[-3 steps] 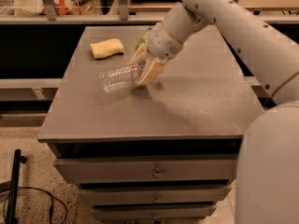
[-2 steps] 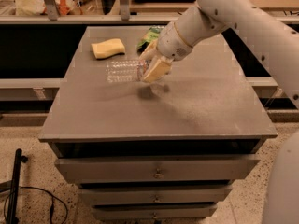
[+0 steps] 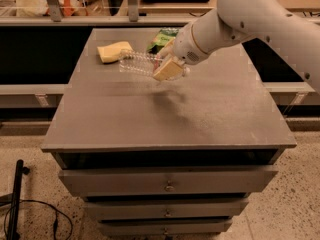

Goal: Move water bottle near sponge

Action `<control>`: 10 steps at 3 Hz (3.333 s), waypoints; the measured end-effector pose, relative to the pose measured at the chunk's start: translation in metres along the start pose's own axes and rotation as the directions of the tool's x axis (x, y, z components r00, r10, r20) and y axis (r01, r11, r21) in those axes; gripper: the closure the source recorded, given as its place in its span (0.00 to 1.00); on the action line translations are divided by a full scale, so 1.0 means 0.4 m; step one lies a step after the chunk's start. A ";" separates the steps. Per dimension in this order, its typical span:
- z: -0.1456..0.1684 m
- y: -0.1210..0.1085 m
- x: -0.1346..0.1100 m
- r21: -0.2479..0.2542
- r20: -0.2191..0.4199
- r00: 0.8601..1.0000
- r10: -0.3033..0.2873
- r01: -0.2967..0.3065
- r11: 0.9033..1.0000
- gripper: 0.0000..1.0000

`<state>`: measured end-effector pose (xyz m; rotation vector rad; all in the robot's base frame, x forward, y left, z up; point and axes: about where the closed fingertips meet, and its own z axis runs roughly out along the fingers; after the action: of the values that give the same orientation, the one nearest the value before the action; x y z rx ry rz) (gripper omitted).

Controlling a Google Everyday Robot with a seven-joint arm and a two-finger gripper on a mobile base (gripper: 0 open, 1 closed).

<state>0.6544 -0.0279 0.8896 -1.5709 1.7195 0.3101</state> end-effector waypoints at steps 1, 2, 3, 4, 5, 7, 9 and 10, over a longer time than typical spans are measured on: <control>0.006 -0.041 -0.012 0.099 -0.047 0.999 0.019 -0.014 0.995 1.00; 0.025 -0.067 -0.021 0.138 -0.084 0.996 0.017 -0.005 0.990 1.00; 0.064 -0.085 -0.031 0.143 -0.117 0.993 -0.003 0.020 0.989 1.00; 0.109 -0.101 -0.039 0.150 -0.147 0.989 -0.025 0.047 0.988 1.00; 0.167 -0.132 -0.049 0.152 -0.174 0.984 -0.046 0.073 0.986 1.00; 0.237 -0.161 -0.067 0.155 -0.222 0.970 -0.096 0.132 0.979 0.63; 0.253 -0.170 -0.069 0.135 -0.230 0.964 -0.136 0.170 0.976 0.16; 0.248 -0.170 -0.067 0.123 -0.230 0.961 -0.151 0.183 0.975 0.00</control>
Offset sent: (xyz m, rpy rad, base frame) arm 0.0455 0.0129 0.0099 -0.1154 -0.1083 -0.1668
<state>0.7529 0.0414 0.8621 -1.6799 1.7159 -0.0741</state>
